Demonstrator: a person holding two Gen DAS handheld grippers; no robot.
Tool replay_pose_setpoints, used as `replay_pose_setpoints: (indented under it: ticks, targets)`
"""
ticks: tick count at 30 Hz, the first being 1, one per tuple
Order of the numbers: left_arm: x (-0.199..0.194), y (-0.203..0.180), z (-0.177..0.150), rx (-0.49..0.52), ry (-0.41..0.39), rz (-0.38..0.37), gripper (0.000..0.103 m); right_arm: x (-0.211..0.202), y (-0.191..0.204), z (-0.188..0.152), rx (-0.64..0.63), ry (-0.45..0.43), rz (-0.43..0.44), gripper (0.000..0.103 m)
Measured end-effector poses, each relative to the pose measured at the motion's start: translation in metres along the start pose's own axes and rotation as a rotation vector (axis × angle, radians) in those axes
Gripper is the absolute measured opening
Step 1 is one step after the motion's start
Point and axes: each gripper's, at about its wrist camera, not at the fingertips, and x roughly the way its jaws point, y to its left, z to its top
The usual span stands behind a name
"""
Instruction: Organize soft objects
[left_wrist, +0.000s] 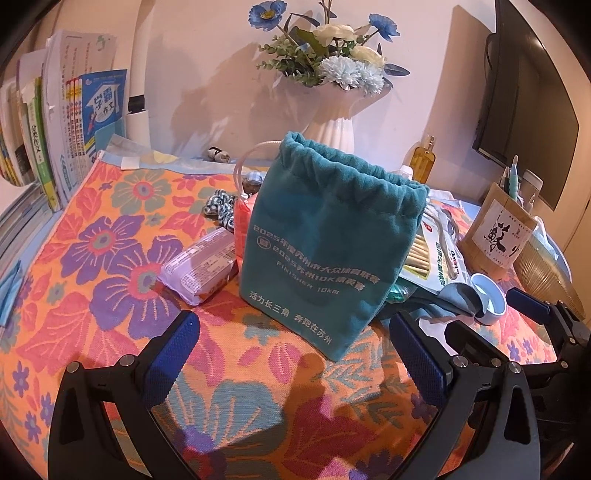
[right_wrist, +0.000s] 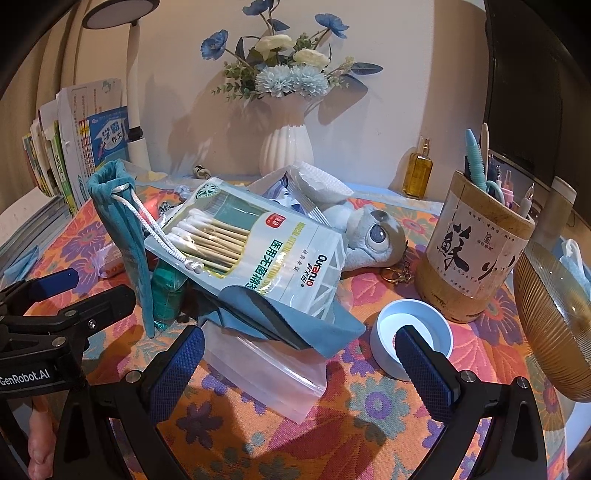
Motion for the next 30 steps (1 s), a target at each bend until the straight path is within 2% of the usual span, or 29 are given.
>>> replay_pose_setpoints:
  ticks: [5, 13, 22, 30]
  targets:
    - [0.0, 0.0, 0.0, 0.003, 0.0, -0.002, 0.102, 0.001, 0.0, 0.001, 0.0, 0.002, -0.001, 0.103]
    - [0.002, 0.009, 0.001, -0.053, 0.012, -0.027, 0.102, 0.001, 0.0, 0.0, -0.004, 0.004, -0.004, 0.103]
    - [0.002, 0.009, 0.001, -0.06, 0.011, -0.035, 0.102, 0.002, -0.004, 0.0, 0.028, 0.014, 0.011, 0.103]
    - [0.002, 0.009, 0.001, -0.058, 0.016, -0.032, 0.102, 0.001, 0.002, 0.0, -0.004, 0.01, -0.006, 0.103]
